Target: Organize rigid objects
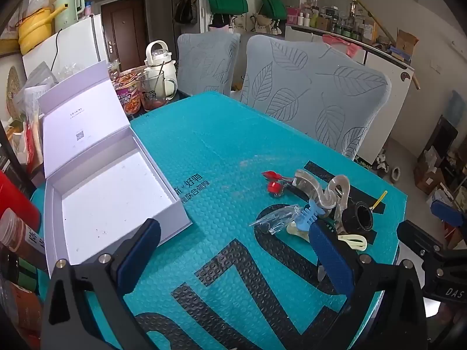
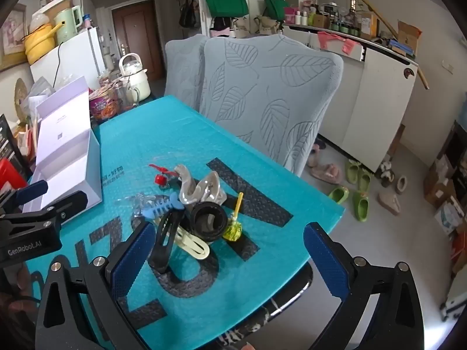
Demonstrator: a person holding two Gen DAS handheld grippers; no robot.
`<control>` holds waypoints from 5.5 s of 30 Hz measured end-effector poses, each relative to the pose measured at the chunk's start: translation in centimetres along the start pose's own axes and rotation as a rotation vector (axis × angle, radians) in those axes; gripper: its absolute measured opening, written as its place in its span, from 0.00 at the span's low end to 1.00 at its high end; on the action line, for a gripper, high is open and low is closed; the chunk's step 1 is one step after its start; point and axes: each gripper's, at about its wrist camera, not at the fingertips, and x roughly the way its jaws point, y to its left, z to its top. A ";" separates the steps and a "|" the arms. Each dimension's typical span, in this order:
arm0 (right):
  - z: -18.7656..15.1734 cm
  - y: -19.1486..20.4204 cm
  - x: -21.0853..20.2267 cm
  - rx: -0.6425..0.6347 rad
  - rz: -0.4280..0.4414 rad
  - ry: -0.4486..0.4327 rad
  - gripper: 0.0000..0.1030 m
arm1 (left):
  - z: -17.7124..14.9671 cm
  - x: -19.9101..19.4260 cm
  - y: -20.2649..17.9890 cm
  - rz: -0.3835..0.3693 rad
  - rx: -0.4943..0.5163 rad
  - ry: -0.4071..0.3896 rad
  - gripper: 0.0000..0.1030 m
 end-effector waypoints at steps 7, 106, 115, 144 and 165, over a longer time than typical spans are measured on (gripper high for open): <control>-0.4 0.2 0.3 0.001 -0.008 0.008 1.00 | -0.3 -0.1 0.4 -0.021 -0.011 -0.013 1.00; -2.4 -1.7 3.3 -0.005 0.150 0.025 1.00 | -1.4 3.2 -1.7 -0.102 0.082 0.068 1.00; -2.1 -2.5 5.9 0.013 0.194 0.060 0.94 | -1.0 7.0 -2.1 -0.152 0.145 0.099 0.86; -2.4 -2.7 7.1 -0.022 0.228 0.081 0.87 | -2.1 7.4 -1.3 -0.284 0.218 0.106 0.25; -5.2 -1.9 7.0 -0.066 0.321 0.061 0.25 | -4.2 3.8 -0.1 -0.248 0.109 0.087 0.23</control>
